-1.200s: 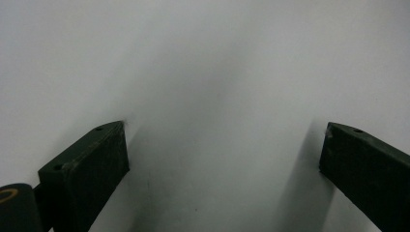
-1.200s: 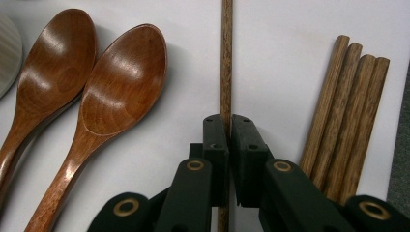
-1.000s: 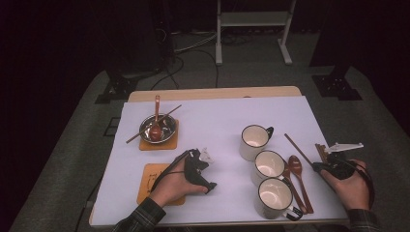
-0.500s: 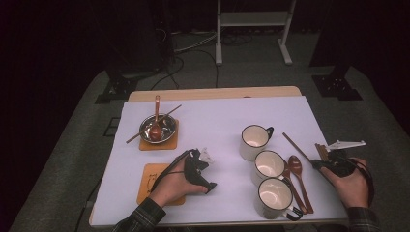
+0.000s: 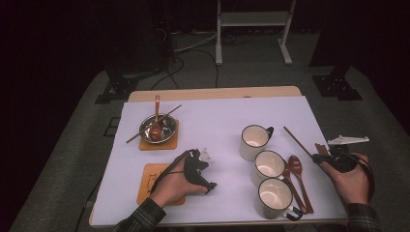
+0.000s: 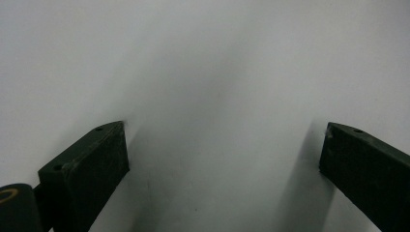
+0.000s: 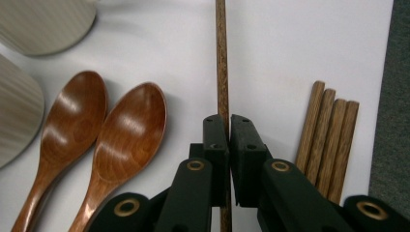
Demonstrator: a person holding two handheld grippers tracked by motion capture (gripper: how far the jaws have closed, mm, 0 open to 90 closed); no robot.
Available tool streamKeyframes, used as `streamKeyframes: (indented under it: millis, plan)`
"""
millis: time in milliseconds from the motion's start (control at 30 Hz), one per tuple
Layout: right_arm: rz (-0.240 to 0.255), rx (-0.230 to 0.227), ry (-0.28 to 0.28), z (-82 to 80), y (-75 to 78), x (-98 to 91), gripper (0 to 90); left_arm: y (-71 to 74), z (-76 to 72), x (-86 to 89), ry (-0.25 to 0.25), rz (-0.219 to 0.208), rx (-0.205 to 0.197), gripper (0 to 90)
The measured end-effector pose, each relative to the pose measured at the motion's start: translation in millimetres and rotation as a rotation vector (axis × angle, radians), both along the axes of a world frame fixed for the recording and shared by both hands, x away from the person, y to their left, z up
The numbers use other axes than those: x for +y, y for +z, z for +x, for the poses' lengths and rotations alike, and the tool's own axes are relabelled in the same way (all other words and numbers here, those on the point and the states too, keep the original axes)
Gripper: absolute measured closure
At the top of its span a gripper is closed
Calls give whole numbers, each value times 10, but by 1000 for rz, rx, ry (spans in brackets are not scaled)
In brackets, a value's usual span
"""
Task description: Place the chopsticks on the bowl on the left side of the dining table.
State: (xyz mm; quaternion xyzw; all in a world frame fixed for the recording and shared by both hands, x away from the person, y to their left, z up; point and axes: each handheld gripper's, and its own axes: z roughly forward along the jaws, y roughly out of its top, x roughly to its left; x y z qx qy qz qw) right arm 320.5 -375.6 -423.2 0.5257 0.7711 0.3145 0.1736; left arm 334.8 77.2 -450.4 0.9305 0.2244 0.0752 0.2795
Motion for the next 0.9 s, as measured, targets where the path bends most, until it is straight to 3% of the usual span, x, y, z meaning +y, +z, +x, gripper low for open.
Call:
streamKeyframes:
  millis: [533,900]
  plan:
    - [34,-34,12,126,109,44,850,9,3,3,-2,-1,2,24]
    - [53,-56,21,232,212,71,850,75,40,38,-11,-14,27,104]
